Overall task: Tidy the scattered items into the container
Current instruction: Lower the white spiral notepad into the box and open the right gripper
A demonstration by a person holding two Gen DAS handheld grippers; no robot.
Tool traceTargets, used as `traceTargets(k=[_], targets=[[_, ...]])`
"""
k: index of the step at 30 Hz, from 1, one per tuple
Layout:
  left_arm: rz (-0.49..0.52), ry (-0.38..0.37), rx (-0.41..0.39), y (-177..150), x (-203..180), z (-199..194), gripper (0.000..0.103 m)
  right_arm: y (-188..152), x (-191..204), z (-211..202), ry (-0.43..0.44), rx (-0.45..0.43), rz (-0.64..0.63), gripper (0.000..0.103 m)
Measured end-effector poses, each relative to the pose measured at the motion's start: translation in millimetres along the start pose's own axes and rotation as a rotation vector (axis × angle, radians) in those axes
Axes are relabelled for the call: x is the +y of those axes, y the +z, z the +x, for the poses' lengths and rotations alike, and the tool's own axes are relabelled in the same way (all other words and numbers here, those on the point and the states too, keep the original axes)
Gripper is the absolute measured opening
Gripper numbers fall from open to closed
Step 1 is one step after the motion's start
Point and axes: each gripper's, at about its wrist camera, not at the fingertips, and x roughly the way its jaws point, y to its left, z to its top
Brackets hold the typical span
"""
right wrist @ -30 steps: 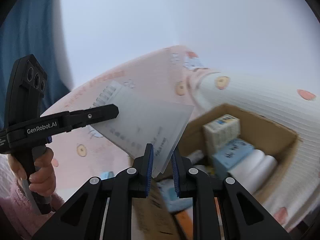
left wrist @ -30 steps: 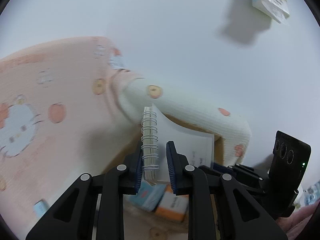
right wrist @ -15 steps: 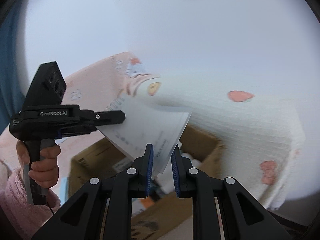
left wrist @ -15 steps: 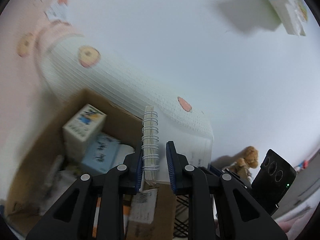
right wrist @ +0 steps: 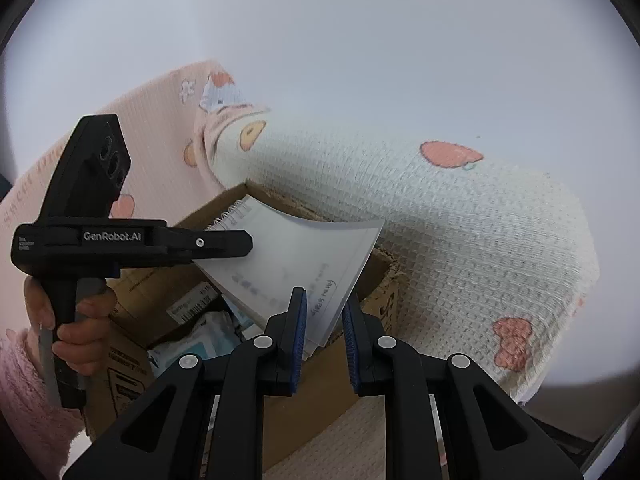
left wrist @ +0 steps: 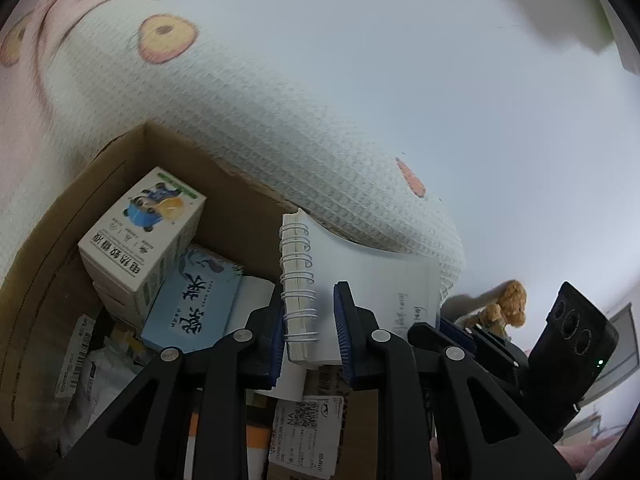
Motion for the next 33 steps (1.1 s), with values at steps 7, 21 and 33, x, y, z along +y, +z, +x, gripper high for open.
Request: traceTargets(k=[7, 21, 33], targets=[[-0.069, 0.069, 0.043, 0, 22, 10, 0.040, 6, 13, 14, -0.018, 0.029, -0.048, 0.015], [-0.114, 0.222, -0.025, -25, 23, -22, 0.043, 17, 27, 10, -0.065, 0.073, -0.138, 0.017], [-0.347, 0.156, 0.103, -36, 67, -4, 0.021, 17, 65, 72, 0.049, 0.412, -0.195, 0.029]])
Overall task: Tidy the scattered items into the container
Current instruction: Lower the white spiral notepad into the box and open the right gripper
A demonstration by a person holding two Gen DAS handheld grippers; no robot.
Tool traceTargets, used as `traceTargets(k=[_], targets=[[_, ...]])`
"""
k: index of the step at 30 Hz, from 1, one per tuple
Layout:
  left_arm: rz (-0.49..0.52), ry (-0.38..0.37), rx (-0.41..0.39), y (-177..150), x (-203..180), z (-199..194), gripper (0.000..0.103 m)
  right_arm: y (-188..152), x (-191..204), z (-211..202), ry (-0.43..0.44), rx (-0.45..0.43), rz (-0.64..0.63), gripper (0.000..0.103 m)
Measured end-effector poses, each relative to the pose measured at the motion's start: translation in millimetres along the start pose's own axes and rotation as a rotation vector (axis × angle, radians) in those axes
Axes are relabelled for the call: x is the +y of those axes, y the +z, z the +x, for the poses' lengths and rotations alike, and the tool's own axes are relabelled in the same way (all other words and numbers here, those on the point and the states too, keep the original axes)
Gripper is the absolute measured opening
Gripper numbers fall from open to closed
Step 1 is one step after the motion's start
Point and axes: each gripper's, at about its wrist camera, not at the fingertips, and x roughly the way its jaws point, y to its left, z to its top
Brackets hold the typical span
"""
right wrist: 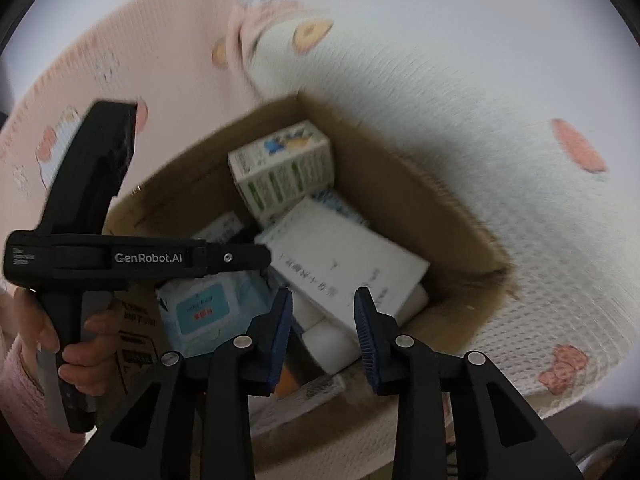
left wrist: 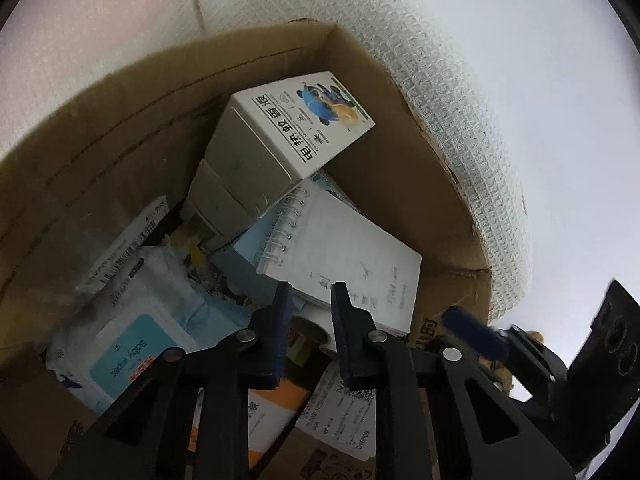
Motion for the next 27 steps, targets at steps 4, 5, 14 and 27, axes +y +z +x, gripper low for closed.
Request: traceTargets(k=[4, 5, 14, 27], targets=[[0.033, -0.001, 0.024, 2, -4, 6, 0.020, 9, 14, 16, -0.015, 0.086, -0.091, 0.029], [0.041, -0.006, 0.029, 3, -5, 7, 0.020, 11, 16, 19, -0.021, 0.096, -0.106, 0.029], [-0.059, -0.035, 0.077, 9, 17, 4, 0.020, 13, 33, 49, -0.107, 0.209, -0.244, 0.029], [-0.080, -0.018, 0.084, 21, 34, 8, 0.020, 10, 39, 57, -0.168, 0.190, -0.249, 0.029]])
